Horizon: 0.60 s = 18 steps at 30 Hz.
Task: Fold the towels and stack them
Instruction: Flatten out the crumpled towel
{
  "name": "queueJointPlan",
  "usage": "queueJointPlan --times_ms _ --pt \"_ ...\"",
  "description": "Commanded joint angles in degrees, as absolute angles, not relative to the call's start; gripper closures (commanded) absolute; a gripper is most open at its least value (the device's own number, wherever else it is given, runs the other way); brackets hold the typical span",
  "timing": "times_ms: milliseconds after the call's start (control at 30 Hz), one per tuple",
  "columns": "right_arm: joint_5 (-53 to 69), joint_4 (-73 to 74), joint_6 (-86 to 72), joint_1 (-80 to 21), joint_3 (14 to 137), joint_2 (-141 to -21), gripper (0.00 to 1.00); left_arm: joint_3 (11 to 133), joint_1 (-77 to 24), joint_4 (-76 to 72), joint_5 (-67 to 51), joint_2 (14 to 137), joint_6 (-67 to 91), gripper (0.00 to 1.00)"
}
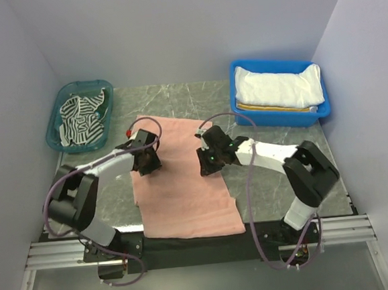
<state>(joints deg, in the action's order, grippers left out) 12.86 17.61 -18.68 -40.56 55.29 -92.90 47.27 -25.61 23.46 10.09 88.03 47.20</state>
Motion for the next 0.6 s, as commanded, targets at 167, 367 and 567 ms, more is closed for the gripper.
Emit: queueJointPlan --times_ms 167,367,567 --pt "8.1 17.2 -18.5 -38.2 68.4 -108.4 0.73 63.5 -23.5 19.8 15.3 104.5 45.4 0.52" --pt "5.2 17.3 -20.3 -31.2 79.5 -117.0 0.69 81.3 -20.2 23.1 17.7 115.5 42.7 0.48" --pt "4.7 16.6 -17.3 -28.6 86.8 -115.8 0.59 91.3 -18.9 20.6 17.1 116.4 38.1 0.30"
